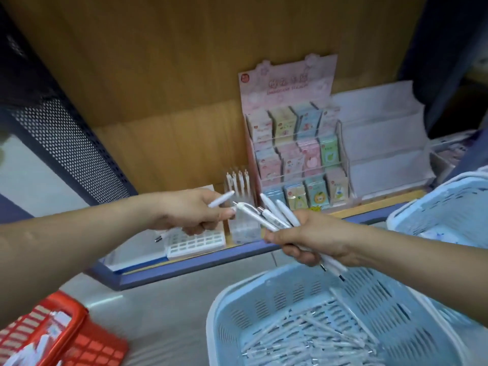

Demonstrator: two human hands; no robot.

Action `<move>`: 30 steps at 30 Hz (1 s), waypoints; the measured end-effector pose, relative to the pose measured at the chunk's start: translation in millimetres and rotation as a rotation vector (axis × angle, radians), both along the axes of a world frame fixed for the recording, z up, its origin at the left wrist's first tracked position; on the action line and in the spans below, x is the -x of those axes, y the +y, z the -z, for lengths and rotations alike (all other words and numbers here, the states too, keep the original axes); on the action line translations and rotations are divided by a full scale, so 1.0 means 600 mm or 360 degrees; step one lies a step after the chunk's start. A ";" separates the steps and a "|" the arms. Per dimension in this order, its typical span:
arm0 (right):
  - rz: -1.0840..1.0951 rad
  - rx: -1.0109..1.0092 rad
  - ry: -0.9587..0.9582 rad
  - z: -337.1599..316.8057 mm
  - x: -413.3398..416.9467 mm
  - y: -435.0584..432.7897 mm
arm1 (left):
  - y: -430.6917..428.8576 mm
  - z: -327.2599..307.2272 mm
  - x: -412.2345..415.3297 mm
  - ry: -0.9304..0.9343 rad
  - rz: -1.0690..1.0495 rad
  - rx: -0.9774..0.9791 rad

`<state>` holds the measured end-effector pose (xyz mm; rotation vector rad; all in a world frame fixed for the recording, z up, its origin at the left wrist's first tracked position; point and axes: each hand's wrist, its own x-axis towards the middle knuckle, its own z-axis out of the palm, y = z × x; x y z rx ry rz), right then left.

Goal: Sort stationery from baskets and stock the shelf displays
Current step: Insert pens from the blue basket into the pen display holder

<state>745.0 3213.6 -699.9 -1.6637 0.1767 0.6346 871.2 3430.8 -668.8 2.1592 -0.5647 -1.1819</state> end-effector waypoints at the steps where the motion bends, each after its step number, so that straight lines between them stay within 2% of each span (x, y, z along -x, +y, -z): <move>1: 0.0109 0.0007 -0.0026 -0.017 -0.017 -0.006 | -0.002 -0.004 -0.013 -0.0047 -0.0163 0.0080; 4: 0.0407 -0.0082 -0.0115 -0.061 -0.077 -0.006 | -0.035 -0.017 -0.034 0.0027 -0.0596 0.0438; 7: 0.0491 -0.0196 -0.0083 -0.066 -0.129 0.025 | -0.086 -0.021 -0.042 -0.0020 -0.0835 0.0732; 11: 0.0634 -0.0425 -0.0017 -0.022 -0.158 0.063 | -0.105 0.030 -0.063 -0.0147 -0.1154 0.0737; 13: 0.0720 -0.0590 0.0035 0.001 -0.163 0.075 | -0.105 0.047 -0.070 -0.0112 -0.1277 0.0705; 18: 0.0797 -0.0761 0.0240 0.053 -0.161 0.094 | -0.110 0.072 -0.082 -0.0021 -0.1330 0.0812; 21: 0.0834 -0.0806 0.0257 0.064 -0.157 0.092 | -0.110 0.079 -0.075 0.0131 -0.1318 0.0912; 30: 0.0862 -0.0971 0.0292 0.076 -0.168 0.092 | -0.110 0.099 -0.096 0.0183 -0.1442 0.0968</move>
